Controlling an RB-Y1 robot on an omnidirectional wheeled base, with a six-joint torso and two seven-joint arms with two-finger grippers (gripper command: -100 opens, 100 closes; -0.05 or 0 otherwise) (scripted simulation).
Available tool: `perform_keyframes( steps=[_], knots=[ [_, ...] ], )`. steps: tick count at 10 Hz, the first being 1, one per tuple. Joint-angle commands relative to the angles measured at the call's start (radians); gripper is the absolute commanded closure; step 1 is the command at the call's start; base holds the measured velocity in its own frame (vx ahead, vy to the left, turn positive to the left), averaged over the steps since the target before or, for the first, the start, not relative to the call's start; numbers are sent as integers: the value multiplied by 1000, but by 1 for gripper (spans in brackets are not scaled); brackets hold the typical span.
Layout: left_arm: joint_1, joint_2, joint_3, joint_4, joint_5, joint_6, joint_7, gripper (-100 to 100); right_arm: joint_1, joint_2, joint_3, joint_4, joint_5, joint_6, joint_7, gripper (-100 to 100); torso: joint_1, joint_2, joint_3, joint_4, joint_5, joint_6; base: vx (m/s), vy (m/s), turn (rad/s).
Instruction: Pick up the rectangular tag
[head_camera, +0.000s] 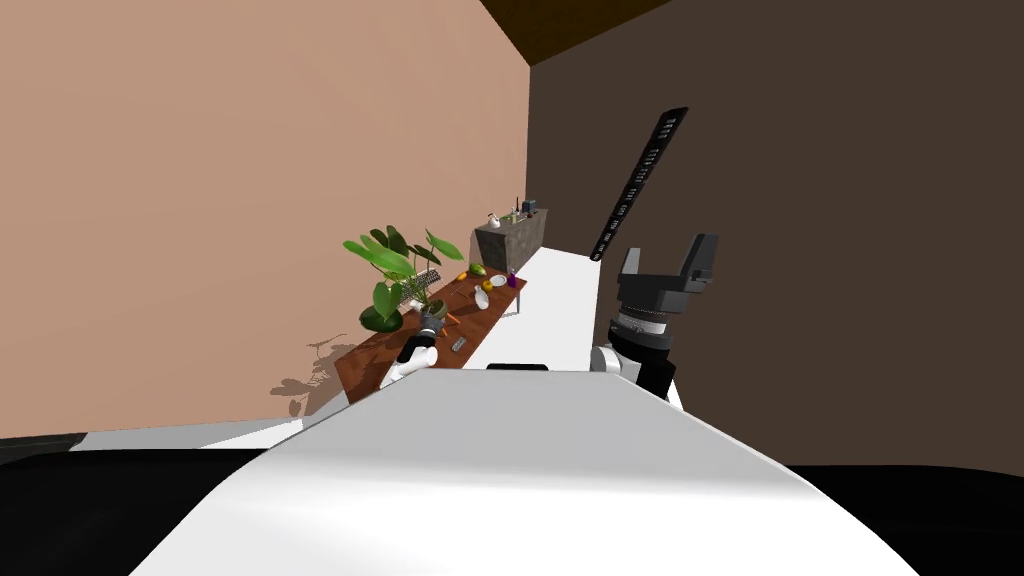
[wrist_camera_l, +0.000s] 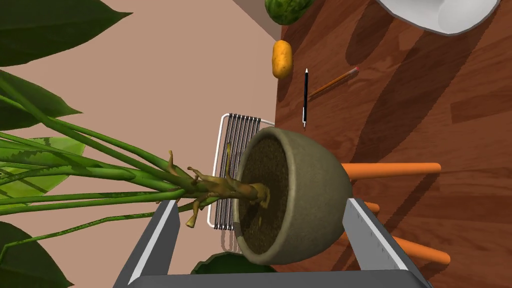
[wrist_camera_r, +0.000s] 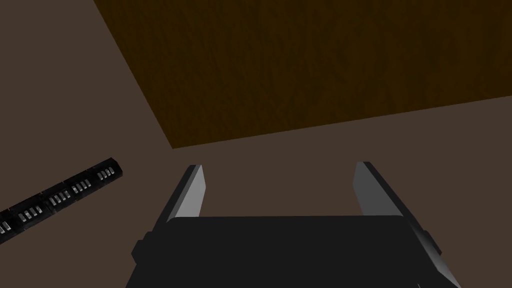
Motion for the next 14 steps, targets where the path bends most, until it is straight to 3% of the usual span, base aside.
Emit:
perform_keyframes(
  steps=[1,2,5,6,7,9,10,11,12,13,14],
  knots=[
    [-10,7,7,50,16,26,11,-100,0,0,0,0,0,0,0,0,0,0,0,0,0,0,37,-17,-103],
    [-10,7,7,66,16,26,11,-100,0,0,0,0,0,0,0,0,0,0,0,0,0,-1,17,-7,7],
    [-28,20,38,182,73,100,39,-100,0,0,0,0,0,0,0,0,0,0,0,0,0,-1,35,-20,-158],
    [-28,20,38,196,73,119,39,-100,0,0,0,0,0,0,0,0,0,0,0,0,0,0,38,-15,-105],
    [-37,27,54,231,100,157,53,-100,0,0,0,0,0,0,0,0,0,0,0,0,0,-1,49,-20,-178],
    [-37,27,54,260,100,165,53,-100,0,0,0,0,0,0,0,0,0,0,0,0,0,-1,32,-6,-47],
    [-45,33,69,289,128,210,66,-100,0,0,0,0,0,0,0,0,1,1,0,0,0,-1,36,-12,-169],
    [-45,33,69,323,128,210,66,-100,0,0,0,0,0,0,0,0,0,0,0,0,0,0,36,-4,-108],
    [-52,40,85,351,155,255,78,-100,0,0,0,0,0,0,0,0,1,0,0,0,0,-1,51,-11,-199],
    [-52,40,85,384,155,255,78,-100,0,0,0,0,0,0,0,0,0,0,0,0,0,0,50,-2,-74],
    [-58,47,100,433,181,284,90,-100,0,0,0,0,0,0,0,0,1,0,0,0,0,-1,54,-2,-131]
  ],
)
